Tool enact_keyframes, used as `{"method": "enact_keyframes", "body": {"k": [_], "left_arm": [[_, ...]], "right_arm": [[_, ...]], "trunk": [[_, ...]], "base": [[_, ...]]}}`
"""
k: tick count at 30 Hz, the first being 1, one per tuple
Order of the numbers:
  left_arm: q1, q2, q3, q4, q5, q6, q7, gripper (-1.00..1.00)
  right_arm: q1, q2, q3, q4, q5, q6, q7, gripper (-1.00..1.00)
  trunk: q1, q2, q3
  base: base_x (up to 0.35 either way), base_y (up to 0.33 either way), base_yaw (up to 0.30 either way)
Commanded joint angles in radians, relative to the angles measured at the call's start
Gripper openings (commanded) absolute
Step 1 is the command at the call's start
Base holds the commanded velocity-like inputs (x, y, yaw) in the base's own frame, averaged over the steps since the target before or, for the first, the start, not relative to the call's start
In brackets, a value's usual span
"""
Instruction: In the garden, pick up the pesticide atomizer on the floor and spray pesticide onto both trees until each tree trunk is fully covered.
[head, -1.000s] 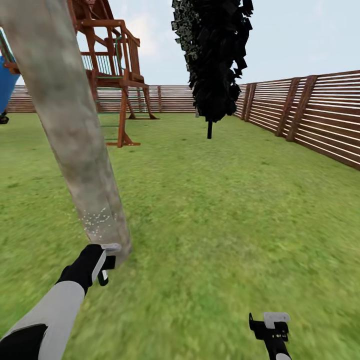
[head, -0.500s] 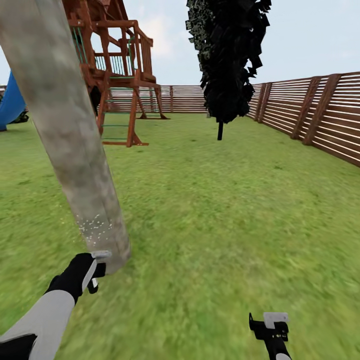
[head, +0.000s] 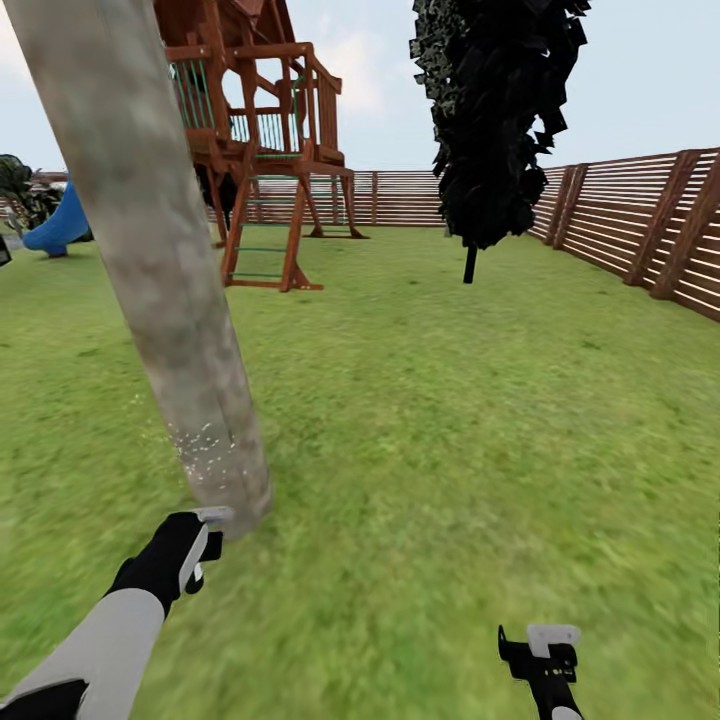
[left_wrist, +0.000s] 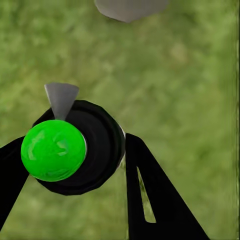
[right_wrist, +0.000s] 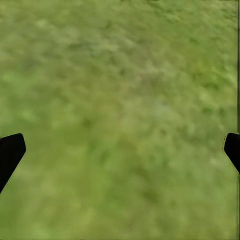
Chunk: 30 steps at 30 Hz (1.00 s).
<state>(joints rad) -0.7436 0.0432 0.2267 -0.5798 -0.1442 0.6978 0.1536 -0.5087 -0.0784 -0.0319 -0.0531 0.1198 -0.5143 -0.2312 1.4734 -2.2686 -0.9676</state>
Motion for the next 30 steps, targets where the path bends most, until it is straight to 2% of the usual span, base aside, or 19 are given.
{"method": "enact_keyframes", "body": {"k": [1,6,13,30], "left_arm": [[0.0,-0.001,0.003,-0.002,-0.012,0.005,-0.004,-1.0],[0.003,0.0,0.004,-0.056,-0.012,0.006,-0.004,-1.0],[0.006,-0.002,0.004,-0.06,-0.011,0.006,-0.003,-1.0],[0.006,-0.002,0.004,-0.058,-0.011,0.006,-0.003,-1.0]], "right_arm": [[-0.001,0.0,-0.003,0.001,0.011,-0.001,-0.006,1.0],[-0.001,-0.001,-0.003,0.001,0.011,-0.001,-0.007,1.0],[-0.001,0.0,-0.002,0.001,0.011,-0.001,-0.007,1.0],[-0.001,0.0,-0.002,0.001,0.011,-0.001,-0.007,1.0]], "trunk": [[0.0,0.0,-0.001],[0.0,0.0,-0.001],[0.0,0.0,-0.001],[0.0,0.0,-0.001]], "base": [[0.135,-0.251,0.001],[0.127,-0.26,0.0],[0.162,-0.258,0.057],[0.16,-0.258,0.27]]}}
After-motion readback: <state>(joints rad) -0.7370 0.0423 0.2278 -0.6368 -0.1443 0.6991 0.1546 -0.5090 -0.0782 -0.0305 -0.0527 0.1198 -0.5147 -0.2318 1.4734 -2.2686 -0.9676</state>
